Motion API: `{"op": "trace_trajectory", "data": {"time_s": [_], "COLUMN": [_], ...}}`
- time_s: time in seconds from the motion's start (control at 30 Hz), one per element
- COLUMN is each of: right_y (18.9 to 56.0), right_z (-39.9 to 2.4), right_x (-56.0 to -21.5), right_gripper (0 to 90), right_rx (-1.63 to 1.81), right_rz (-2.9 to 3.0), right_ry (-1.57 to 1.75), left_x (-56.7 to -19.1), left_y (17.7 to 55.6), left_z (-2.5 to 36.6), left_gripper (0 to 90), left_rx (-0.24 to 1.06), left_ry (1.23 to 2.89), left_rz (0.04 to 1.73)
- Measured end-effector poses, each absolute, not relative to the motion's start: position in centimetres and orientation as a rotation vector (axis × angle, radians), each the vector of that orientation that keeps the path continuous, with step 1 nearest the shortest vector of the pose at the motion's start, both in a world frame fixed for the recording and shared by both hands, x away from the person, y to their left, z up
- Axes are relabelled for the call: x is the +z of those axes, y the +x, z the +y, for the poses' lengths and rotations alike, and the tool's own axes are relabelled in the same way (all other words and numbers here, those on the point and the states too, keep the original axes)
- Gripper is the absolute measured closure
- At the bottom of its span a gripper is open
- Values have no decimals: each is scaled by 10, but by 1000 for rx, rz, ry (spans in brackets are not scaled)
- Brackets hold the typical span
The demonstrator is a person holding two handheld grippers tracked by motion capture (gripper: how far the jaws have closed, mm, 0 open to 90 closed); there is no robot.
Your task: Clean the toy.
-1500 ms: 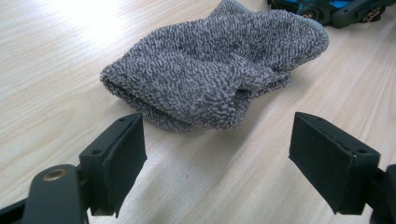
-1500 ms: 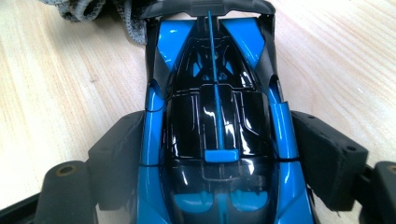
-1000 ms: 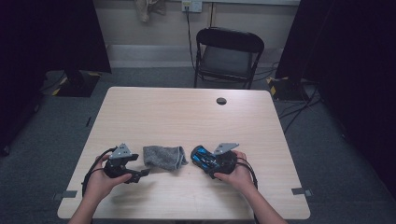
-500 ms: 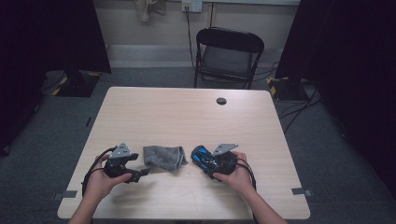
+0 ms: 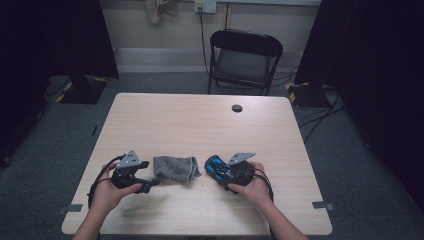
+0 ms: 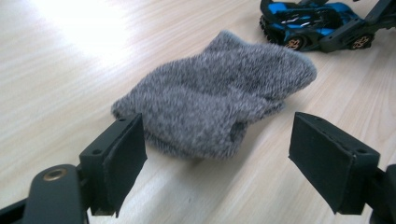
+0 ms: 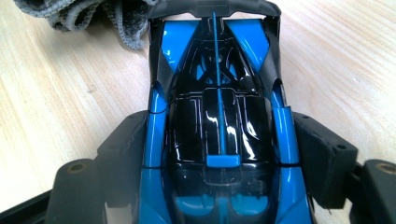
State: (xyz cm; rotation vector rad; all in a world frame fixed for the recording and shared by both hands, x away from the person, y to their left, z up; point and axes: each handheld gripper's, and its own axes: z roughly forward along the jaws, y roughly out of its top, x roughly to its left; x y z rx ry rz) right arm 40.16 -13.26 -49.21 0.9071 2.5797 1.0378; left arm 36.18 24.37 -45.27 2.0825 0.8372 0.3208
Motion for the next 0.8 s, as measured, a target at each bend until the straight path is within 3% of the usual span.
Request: {"op": "trace_trajectory", "data": {"time_s": [0.37, 0.8], "right_y": [403, 404], "right_z": [-135, -136], "right_x": [-491, -491], "right_gripper": [262, 261], "right_rx": [1052, 1060], "right_rz": [2593, 2602], "right_ry": [926, 918], "left_x": [-438, -461], "left_y": [385, 418], "left_z": [220, 182], "left_gripper": [170, 186], "left_rx": [346, 303], "left_ry": [2162, 2322], "left_rz": [707, 552]}}
